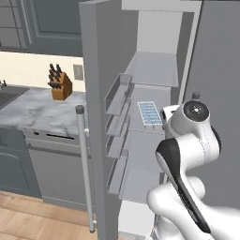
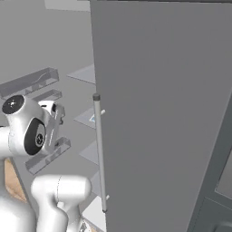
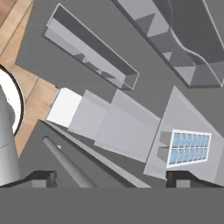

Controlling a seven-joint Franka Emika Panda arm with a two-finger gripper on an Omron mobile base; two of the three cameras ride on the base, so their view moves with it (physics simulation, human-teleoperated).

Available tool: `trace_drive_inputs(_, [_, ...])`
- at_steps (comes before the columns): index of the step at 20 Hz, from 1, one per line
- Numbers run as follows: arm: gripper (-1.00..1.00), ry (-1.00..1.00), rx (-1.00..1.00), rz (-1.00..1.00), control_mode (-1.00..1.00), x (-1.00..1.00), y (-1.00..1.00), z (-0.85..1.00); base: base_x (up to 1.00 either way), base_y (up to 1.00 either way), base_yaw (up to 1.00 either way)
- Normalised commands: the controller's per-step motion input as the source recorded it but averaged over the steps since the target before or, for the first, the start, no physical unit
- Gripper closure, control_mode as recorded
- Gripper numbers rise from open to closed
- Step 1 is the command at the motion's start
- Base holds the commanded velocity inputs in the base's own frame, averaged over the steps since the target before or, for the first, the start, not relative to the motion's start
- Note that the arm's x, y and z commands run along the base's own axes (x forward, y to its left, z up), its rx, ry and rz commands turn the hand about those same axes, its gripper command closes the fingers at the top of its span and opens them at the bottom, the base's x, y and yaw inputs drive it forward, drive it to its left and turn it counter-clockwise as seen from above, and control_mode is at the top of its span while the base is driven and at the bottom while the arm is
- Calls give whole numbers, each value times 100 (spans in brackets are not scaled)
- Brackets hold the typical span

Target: The ice cube tray has been filled with water. Take the tray and place it in the freezer to make ice. Close the freezer door after placing the tray.

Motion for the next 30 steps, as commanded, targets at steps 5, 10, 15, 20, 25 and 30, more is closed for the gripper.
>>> trace_drive_inputs(5, [-100, 0, 2, 0, -100, -21, 0, 0, 0, 0, 0])
trace_drive_inputs(10, [-100, 0, 0, 0, 100, 0, 0, 0, -19, 0, 0])
trace_drive_inputs(15, [-100, 0, 0, 0, 100, 0, 0, 0, -64, 0, -7])
trace_drive_inputs(20, [-100, 0, 0, 0, 100, 0, 0, 0, -65, 10, -22])
trace_drive_inputs(25, [-100, 0, 0, 0, 100, 0, 0, 0, -43, 3, -28])
trace_drive_inputs(30, [-100, 0, 0, 0, 100, 0, 0, 0, -17, 17, -31])
